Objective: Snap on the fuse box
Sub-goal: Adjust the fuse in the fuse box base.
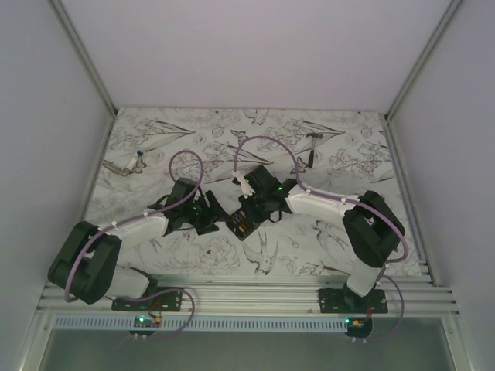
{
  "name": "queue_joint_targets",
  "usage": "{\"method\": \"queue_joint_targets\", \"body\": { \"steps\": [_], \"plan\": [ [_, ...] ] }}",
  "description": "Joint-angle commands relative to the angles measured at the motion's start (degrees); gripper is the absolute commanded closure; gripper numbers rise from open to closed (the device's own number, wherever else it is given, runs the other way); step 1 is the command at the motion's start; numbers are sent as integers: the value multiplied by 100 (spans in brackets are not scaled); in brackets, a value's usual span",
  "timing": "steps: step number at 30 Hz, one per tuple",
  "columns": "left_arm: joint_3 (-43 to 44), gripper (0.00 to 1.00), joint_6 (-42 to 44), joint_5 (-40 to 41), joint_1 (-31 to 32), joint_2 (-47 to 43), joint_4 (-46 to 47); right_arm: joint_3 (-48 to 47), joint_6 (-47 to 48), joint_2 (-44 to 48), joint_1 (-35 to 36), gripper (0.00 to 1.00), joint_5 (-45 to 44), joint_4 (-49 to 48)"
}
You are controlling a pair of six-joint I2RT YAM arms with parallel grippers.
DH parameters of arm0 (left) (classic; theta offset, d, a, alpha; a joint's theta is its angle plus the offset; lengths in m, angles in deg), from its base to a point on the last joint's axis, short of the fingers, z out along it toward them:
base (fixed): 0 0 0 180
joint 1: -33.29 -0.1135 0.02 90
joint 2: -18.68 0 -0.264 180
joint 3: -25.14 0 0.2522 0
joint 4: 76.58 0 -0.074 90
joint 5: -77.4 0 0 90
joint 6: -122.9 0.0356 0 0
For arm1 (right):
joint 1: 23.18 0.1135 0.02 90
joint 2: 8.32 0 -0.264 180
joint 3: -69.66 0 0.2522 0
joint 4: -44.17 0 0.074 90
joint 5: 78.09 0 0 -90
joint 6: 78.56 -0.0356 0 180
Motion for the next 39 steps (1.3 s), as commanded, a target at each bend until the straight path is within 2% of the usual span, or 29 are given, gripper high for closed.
{"method": "queue_joint_targets", "body": {
  "steps": [1,20,23,24,31,39],
  "plan": [
    [149,37,76,-129,66,142,99,16,-85,81,-56,85,66,-109],
    [375,58,111,-274,178,724,258,-181,70,-402,-67,92,73,168],
    [382,62,111,-288,187,774,282,-209,62,-533,-66,98,0,263],
    [375,63,111,-290,189,780,288,-219,68,-590,-69,100,-42,322],
    [382,72,111,-341,223,894,349,-417,90,-1044,-65,100,-389,703],
    [391,77,77,-394,295,1019,428,-633,50,-1680,-63,100,-1104,1144]
  ]
}}
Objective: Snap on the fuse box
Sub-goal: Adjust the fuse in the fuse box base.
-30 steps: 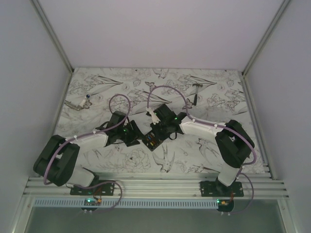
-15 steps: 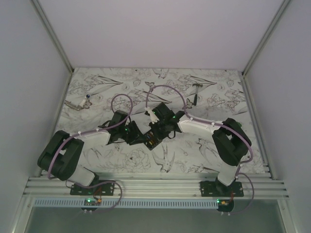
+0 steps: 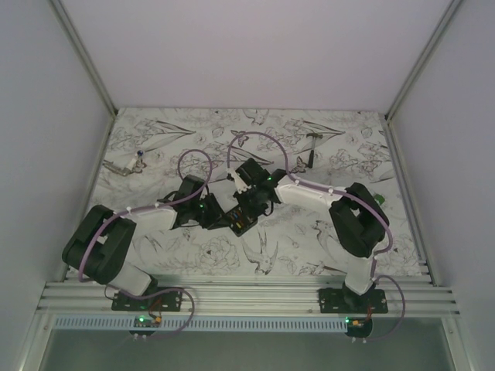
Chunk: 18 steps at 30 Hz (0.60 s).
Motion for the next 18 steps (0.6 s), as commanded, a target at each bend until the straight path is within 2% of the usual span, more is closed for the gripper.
{"method": "queue_joint_targets", "body": {
  "steps": [1,7,11,18],
  "plan": [
    [57,77,28,-230,153,177,147,287,54,-967,-19,100,-1204,433],
    [48,78,19,-260,173,198,183,253,92,-1070,71,100,-1481,527],
    [27,78,-16,-277,190,184,202,333,215,-496,199,100,-1119,194],
    [-31,74,-51,-195,190,51,199,370,238,345,189,91,-518,-129]
  ]
}}
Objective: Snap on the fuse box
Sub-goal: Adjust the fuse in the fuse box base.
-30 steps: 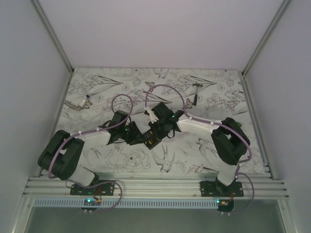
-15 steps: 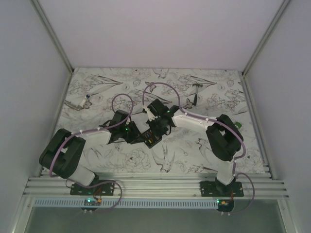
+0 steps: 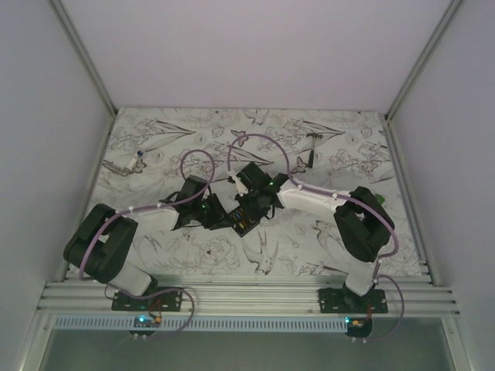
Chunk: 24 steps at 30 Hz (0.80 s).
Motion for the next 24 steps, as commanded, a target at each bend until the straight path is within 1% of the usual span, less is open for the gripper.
{"method": "queue_joint_targets", "body": {
  "steps": [1,6,9,11,17,24],
  "plan": [
    [-51,73,-34,-245,94,-30,51,137,161,114,34,90,-24,-47],
    [-84,69,-31,-212,79,-104,54,207,106,389,-25,82,174,-162],
    [-104,67,-30,-207,64,-160,45,296,43,511,-105,75,262,-286],
    [-124,65,-32,-199,44,-199,41,341,-14,538,-205,73,297,-350],
    [-139,62,-33,-192,-22,-266,35,493,-143,601,-356,73,740,-714],
    [-23,61,-7,-210,-86,-202,27,541,-220,405,-441,77,758,-824]
  ]
}}
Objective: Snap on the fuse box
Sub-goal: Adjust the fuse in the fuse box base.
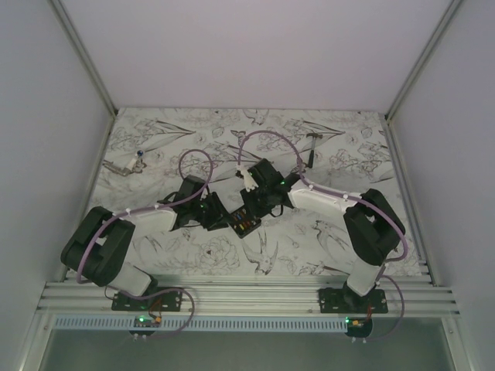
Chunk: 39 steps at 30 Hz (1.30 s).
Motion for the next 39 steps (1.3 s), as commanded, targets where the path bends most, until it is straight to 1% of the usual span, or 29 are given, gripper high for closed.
{"method": "queue_joint_targets", "body": {
  "steps": [1,7,11,13,15,19,22,28,31,35,39],
  "plan": [
    [67,61,25,-135,-36,-22,14,30,-126,-67,-61,77,140,-214],
    [128,62,30,-173,-36,124,16,78,-155,-205,-56,81,75,-195],
    [159,63,36,-192,-27,187,16,78,-169,-363,-60,86,110,-179],
    [160,64,36,-193,-12,214,28,86,-173,-411,-61,91,128,-169],
    [179,65,36,-193,16,252,22,78,-174,-455,-60,100,135,-102],
    [214,66,29,-193,64,344,26,-3,-68,-638,-40,100,107,208],
    [241,67,28,-193,100,422,33,23,-22,-776,19,100,-98,420],
    [277,69,10,-182,139,495,51,36,52,-1217,202,100,-701,834],
    [272,69,-10,-193,156,510,65,-12,30,-1554,285,100,-1206,1062],
    [236,69,-34,-189,173,487,84,-8,-6,-1850,335,100,-1434,1156],
    [205,70,-56,-175,180,478,110,-149,-3,-2191,402,100,-1892,1408]
  ]
}}
